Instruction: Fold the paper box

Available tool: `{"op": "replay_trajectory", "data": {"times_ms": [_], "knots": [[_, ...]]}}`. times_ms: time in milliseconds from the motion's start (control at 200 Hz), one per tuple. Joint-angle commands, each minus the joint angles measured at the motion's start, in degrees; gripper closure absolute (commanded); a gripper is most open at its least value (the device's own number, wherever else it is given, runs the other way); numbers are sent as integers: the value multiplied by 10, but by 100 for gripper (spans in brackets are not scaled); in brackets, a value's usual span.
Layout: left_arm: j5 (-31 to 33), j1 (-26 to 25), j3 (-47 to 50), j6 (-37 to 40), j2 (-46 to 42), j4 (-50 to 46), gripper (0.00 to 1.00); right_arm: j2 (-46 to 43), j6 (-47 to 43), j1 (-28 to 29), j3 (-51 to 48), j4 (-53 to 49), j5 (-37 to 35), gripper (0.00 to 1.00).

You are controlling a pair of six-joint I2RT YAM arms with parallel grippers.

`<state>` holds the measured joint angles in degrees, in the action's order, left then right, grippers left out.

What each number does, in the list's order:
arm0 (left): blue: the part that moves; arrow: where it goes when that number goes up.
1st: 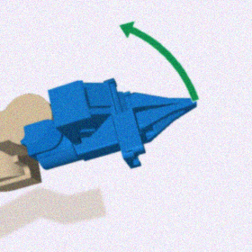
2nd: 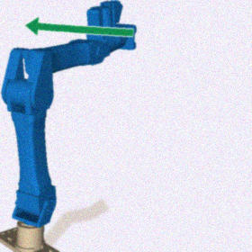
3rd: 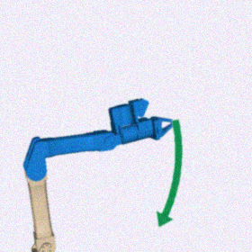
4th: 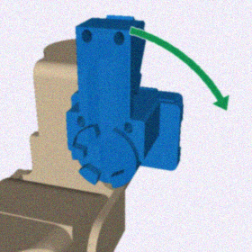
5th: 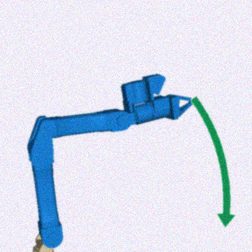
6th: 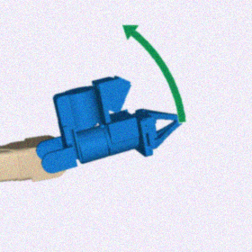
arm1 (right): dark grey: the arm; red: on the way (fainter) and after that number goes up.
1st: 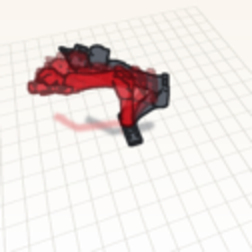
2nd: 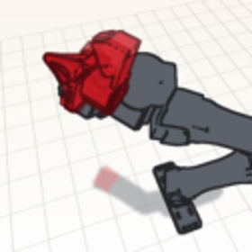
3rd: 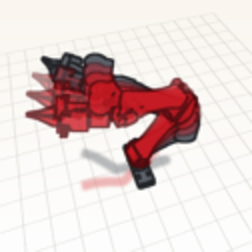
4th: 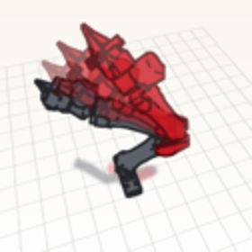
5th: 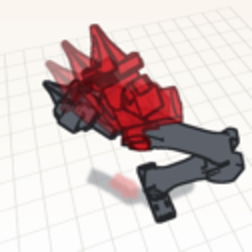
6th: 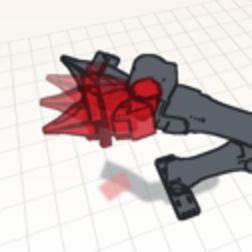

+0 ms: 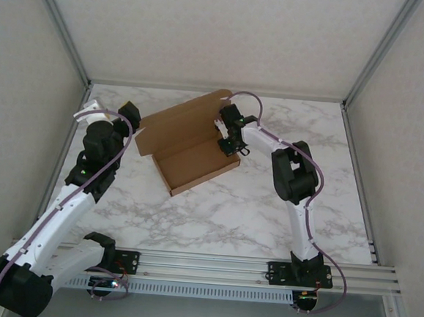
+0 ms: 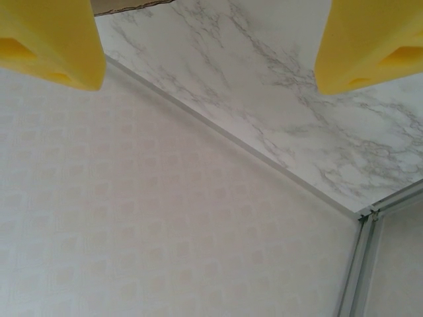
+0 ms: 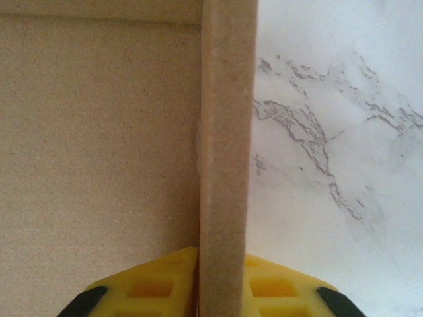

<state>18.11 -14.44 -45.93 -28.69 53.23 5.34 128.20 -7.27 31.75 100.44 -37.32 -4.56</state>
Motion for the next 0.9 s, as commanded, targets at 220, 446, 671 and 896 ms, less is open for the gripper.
{"op": "replay_trajectory", "data": {"times_ms": [220,446,671,896], "knots": [[19,-8,10,5,-9,9,16,0,-24,17,15,-36,-127,96],[21,-8,9,5,-8,9,16,-1,-22,29,16,-46,-226,95],[23,-8,11,6,-8,10,16,-12,15,28,-10,-28,-191,86],[11,-7,23,5,-6,24,16,-84,94,10,-90,21,-19,67]]}}
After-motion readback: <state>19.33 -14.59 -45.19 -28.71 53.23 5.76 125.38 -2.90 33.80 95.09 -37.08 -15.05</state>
